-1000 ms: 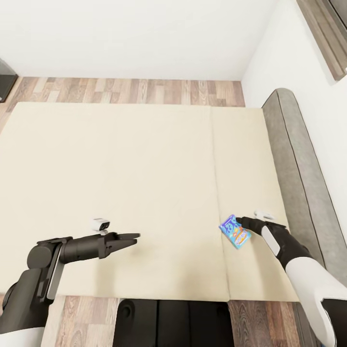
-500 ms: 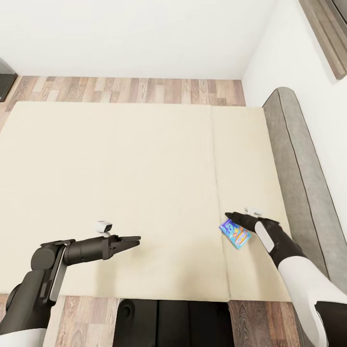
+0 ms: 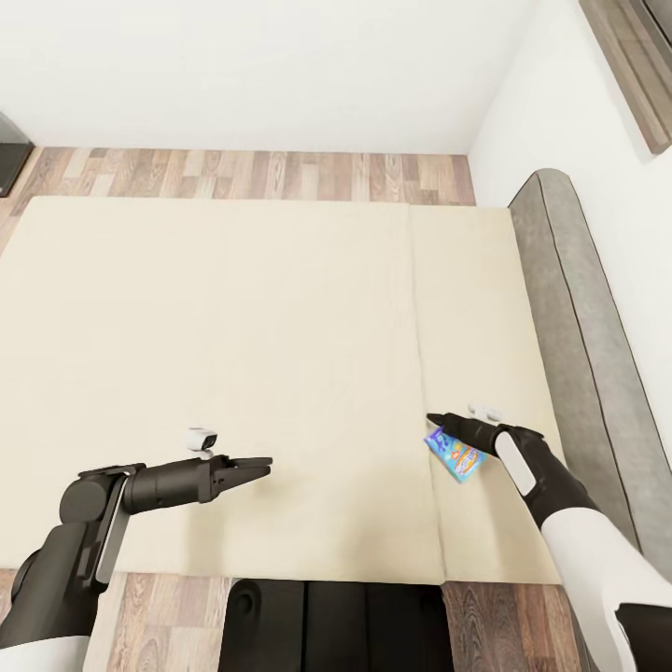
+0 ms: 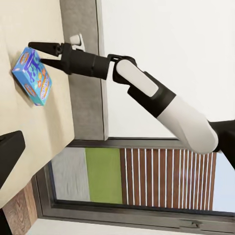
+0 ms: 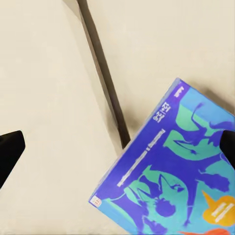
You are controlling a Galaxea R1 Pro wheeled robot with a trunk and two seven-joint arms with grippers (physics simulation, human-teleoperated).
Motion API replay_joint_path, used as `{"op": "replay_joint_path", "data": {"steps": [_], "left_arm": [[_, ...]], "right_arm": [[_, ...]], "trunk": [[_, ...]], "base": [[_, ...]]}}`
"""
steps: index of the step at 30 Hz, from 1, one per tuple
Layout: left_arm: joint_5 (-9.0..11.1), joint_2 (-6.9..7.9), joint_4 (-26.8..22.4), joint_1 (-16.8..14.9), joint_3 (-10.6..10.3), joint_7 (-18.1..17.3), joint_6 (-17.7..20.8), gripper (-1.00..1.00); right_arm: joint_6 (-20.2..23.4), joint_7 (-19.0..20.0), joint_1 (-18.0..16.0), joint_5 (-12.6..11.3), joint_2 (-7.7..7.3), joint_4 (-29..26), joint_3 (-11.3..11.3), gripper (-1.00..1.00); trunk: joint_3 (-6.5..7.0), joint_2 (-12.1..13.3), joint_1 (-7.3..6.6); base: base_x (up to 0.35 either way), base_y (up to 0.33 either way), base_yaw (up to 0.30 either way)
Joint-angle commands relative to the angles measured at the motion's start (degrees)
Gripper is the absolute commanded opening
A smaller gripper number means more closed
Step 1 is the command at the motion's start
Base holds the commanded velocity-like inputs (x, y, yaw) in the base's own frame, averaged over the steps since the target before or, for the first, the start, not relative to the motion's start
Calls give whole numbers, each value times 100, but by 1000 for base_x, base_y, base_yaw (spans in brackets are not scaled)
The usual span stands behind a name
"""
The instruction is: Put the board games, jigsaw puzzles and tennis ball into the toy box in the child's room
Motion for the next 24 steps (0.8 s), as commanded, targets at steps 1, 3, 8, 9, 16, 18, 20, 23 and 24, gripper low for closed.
{"op": "replay_joint_path", "data": {"steps": [1,3,8,9,16,18,20,23,24], "left_arm": [[-1,1,-1,-2,-1,-21,60,100],[-1,1,-1,-2,-3,-21,60,100],[1,1,-1,-2,-4,-21,60,100],[1,1,-1,-2,-4,-21,60,100],[-1,1,-1,-2,3,-21,60,100],[-1,1,-1,-2,2,-21,60,100],[-1,1,-1,-2,0,-21,60,100],[-1,1,-1,-2,-3,-21,60,100],[-1,1,-1,-2,-3,-21,60,100]], "right_arm": [[68,52,32,-38,2,-38,-19,100],[132,116,96,-103,3,-102,-22,100],[293,277,251,-125,7,-262,-23,100],[325,309,253,-126,8,-294,-24,100],[808,415,261,-127,11,-774,-25,100],[801,415,262,-128,7,-774,-29,100],[798,415,263,-128,6,-774,-30,100],[790,415,263,-127,1,-774,-32,100],[784,415,263,-128,-1,-773,-32,100]], "trunk": [[-6,-9,3],[-6,-9,3],[-4,-9,3],[-2,-9,3],[31,-9,3],[44,-9,3],[57,-9,3],[74,-9,3],[77,-9,3]], "base": [[0,0,0],[0,0,0],[0,0,0],[0,0,0],[0,0,0],[0,0,0],[0,0,0],[0,0,0],[0,0,0]]}}
